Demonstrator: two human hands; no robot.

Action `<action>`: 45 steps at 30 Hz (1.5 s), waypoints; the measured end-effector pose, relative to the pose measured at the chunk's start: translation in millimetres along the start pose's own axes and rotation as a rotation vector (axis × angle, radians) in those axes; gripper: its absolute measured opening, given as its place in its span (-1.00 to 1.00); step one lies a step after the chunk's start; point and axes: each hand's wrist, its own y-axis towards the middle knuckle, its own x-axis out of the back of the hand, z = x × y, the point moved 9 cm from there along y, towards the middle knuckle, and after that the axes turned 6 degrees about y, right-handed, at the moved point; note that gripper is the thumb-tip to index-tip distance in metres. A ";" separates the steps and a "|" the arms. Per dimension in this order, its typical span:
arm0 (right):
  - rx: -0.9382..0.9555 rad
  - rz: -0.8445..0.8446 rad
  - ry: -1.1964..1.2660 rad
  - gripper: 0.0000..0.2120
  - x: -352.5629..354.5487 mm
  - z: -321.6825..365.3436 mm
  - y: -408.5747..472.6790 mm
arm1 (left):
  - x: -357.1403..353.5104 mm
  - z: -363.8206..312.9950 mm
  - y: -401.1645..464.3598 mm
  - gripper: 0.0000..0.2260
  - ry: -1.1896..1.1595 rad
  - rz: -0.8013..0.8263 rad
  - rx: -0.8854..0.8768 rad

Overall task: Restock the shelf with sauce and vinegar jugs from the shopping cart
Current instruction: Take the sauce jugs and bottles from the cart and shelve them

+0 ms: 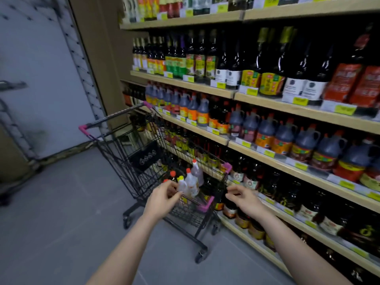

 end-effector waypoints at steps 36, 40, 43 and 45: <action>-0.429 -0.165 -0.032 -0.63 -231.7 -13.4 417.2 | -89.4 319.6 452.6 -0.83 -0.048 0.639 -0.180; -0.496 -0.210 -0.038 -0.62 -253.0 -34.5 429.8 | -129.2 341.3 454.0 -0.86 -0.072 0.789 -0.164; -0.516 -0.215 -0.039 -0.49 -270.5 -62.7 443.4 | -157.5 354.8 446.5 -0.79 -0.052 0.852 -0.180; -0.525 -0.223 -0.138 -0.45 -277.1 -80.4 457.2 | -181.3 367.8 441.0 -0.75 -0.056 0.915 -0.160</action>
